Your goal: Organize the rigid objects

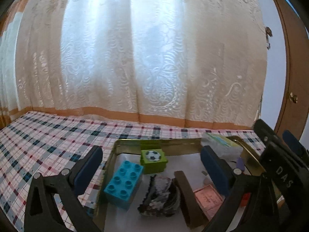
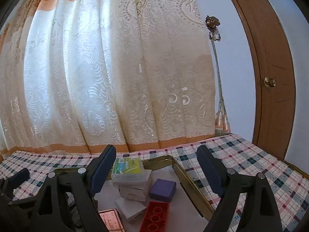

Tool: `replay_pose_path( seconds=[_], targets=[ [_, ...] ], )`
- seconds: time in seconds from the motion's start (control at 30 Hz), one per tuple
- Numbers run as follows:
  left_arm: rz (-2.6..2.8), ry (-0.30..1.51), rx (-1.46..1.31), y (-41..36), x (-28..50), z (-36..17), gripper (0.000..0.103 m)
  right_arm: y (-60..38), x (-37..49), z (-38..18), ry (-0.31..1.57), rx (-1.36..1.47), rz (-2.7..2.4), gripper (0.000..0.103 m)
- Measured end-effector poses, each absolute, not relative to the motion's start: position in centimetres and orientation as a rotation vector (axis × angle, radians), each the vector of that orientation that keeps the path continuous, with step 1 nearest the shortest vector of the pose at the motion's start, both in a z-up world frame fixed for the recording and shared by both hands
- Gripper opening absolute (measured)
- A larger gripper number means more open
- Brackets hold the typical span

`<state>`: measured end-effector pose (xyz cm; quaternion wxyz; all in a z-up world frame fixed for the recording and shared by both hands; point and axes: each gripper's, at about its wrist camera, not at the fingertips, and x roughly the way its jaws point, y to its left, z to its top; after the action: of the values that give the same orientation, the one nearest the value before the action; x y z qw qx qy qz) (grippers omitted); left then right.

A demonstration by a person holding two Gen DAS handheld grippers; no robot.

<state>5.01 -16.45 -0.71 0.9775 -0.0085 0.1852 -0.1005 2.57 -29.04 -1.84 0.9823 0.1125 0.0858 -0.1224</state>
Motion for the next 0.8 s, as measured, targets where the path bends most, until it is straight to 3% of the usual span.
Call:
replay_pose_path(
  seconds=[0.8],
  targets=[
    [-0.235, 0.272, 0.053, -13.7, 1.5, -0.1, 0.103, -28.4, -1.9, -1.5, 0.12, 0.207, -0.294, 0.088]
  ],
)
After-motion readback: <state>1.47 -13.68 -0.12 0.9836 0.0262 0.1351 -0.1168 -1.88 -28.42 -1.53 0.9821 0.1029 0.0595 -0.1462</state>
